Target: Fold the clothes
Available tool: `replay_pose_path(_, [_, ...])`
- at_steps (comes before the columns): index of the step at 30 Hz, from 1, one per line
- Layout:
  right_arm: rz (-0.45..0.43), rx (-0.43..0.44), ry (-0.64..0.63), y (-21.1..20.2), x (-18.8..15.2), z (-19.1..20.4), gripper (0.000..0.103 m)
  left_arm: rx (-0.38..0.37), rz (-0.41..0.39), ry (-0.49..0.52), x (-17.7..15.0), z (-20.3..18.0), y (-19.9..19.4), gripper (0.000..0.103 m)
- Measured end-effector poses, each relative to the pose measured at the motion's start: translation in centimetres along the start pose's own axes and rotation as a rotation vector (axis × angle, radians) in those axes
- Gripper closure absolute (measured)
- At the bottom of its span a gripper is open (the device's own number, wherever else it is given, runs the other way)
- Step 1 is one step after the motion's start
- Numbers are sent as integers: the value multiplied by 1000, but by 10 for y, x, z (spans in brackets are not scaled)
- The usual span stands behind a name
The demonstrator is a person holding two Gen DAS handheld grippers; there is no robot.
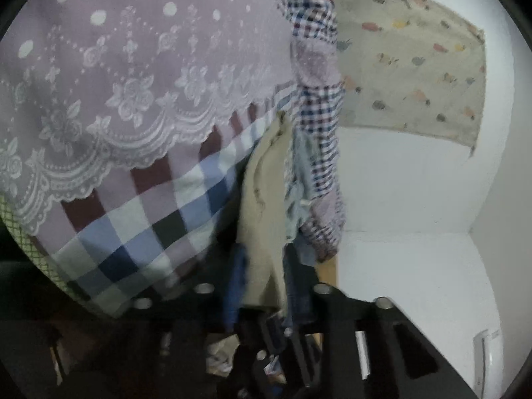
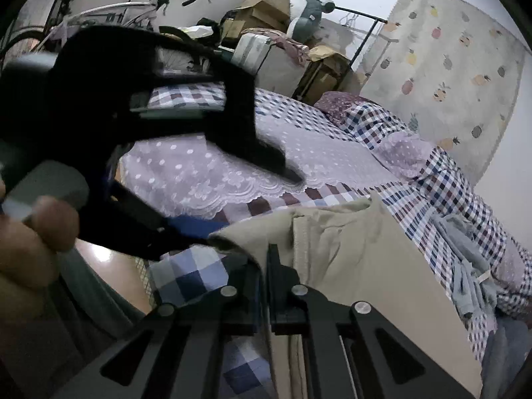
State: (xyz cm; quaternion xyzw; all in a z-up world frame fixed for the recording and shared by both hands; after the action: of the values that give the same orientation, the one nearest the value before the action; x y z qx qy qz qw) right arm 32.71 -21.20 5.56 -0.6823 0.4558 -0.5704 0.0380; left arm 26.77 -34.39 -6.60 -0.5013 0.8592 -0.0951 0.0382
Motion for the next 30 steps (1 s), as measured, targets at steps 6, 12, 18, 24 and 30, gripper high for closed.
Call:
replay_pose_path(6, [-4,-43,-36,2,-5,7,98,53,-9,52,-4,-4,-8,100])
replay_pose_path(12, [-13,-144,-44,5,-6,4,54,40,-29,69,-2,-9,-16,100])
replay_pose_path(18, [-1,-209,-30,18,0,0,47,-1,-11,96,-5,-19,-19,101])
replay_pose_path(24, [35,-238,27,35,7,-18,65,0,0,92,-4,-21,-14,100])
replay_pose_path(30, [58,-191,148,45,12,-49,99,-2,42,94,6,-27,-3,98])
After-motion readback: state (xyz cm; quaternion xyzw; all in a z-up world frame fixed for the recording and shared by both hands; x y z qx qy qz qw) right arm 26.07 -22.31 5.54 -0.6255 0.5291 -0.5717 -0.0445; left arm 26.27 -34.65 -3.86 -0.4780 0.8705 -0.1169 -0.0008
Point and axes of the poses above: each gripper's, at about its wrist camera, not at the fingertips, and y roughly the way its jaws point, z to its left, x to its top, the point moved 6 cm from there along y, roughly the way its jaws point, and after that the axes turned 6 degrees about y, right-handed, at the moved point
